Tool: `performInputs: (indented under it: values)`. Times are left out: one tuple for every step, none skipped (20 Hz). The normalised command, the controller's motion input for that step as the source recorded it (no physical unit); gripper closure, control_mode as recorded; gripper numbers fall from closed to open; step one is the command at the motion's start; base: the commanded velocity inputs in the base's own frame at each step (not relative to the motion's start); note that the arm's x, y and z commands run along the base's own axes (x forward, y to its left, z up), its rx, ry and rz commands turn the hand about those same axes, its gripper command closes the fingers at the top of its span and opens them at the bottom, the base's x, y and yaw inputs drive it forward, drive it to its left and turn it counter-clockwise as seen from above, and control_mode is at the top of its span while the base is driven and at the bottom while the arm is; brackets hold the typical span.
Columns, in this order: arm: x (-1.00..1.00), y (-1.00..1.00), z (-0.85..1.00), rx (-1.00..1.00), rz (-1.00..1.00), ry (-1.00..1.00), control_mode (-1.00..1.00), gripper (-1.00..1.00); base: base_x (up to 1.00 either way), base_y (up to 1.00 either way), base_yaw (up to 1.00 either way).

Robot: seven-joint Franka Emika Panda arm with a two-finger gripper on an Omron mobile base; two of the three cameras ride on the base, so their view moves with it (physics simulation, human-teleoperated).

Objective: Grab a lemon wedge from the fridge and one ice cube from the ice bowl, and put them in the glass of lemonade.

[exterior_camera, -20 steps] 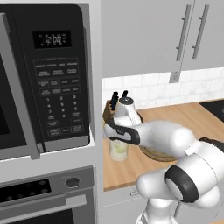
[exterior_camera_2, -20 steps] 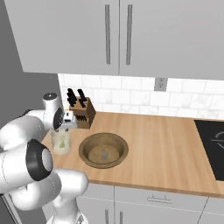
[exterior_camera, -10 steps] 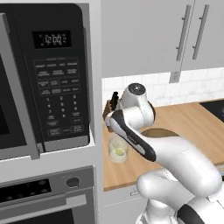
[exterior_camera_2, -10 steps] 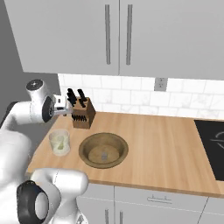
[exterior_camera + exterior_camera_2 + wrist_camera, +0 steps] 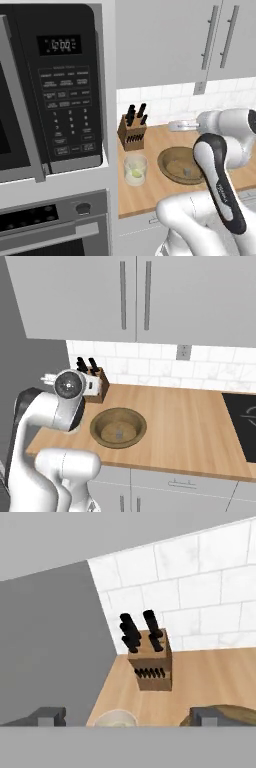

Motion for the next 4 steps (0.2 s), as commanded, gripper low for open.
performInputs:
  values:
    - [-1.00,-1.00,0.90,0.46,0.00,-0.44,-1.00,-1.00,0.00,0.00,0.00]
    - [-1.00,-1.00,0.98,0.44,0.00,-0.39,-1.00,-1.00,0.00,0.00,0.00]
    - [-1.00,-1.00,1.00,0.43,0.00,-0.36,-1.00,-1.00,0.00,0.00,0.00]
    - [-1.00,-1.00,1.00,0.45,0.00,-0.31,-1.00,-1.00,0.00,0.00,0.00]
